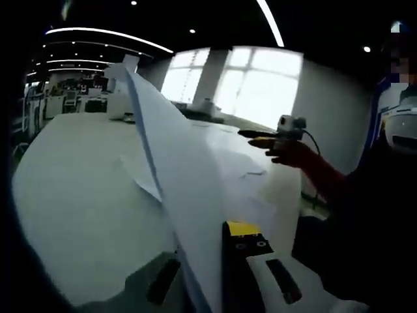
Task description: Organize the stack of printing papers by aligning and flattening the scattered papers on the table
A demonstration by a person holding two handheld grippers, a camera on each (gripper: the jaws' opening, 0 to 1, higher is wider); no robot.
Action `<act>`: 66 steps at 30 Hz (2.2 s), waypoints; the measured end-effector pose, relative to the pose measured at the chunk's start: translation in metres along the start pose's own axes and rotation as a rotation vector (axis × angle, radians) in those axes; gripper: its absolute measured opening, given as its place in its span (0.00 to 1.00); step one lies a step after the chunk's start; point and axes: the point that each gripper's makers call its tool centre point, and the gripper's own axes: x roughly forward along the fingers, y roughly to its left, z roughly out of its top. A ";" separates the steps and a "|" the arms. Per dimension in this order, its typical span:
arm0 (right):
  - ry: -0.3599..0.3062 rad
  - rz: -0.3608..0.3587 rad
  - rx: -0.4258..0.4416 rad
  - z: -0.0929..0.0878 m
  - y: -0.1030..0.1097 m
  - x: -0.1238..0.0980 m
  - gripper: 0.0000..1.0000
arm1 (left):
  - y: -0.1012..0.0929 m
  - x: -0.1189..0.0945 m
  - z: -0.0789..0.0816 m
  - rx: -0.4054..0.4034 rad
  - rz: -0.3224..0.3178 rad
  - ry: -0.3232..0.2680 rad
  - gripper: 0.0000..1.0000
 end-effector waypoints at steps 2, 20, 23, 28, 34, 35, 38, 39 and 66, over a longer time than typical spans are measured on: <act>0.005 0.001 0.004 -0.001 -0.001 0.001 0.61 | 0.001 0.000 -0.001 0.015 0.013 0.010 0.06; 0.027 0.003 -0.027 0.000 -0.007 0.019 0.59 | 0.008 -0.004 -0.003 0.038 0.015 0.004 0.06; 0.035 0.005 -0.027 -0.001 -0.009 0.024 0.58 | 0.013 -0.003 -0.006 0.028 0.014 0.006 0.06; 0.019 0.013 -0.032 0.009 -0.006 0.026 0.59 | 0.012 -0.005 -0.002 0.031 0.014 0.006 0.06; 0.022 0.016 -0.052 0.015 -0.004 0.022 0.59 | 0.008 -0.007 0.003 0.050 0.013 0.003 0.06; 0.019 0.013 -0.054 0.016 -0.005 0.021 0.59 | 0.007 -0.007 0.004 0.052 0.014 0.003 0.06; 0.013 0.007 -0.060 0.018 -0.008 0.016 0.59 | 0.006 -0.008 0.005 0.058 0.017 0.005 0.06; 0.013 0.006 -0.061 0.017 -0.009 0.016 0.59 | 0.006 -0.008 0.005 0.059 0.018 0.006 0.06; 0.026 0.010 -0.010 0.001 -0.017 0.036 0.59 | 0.011 -0.005 -0.004 0.041 0.014 0.020 0.06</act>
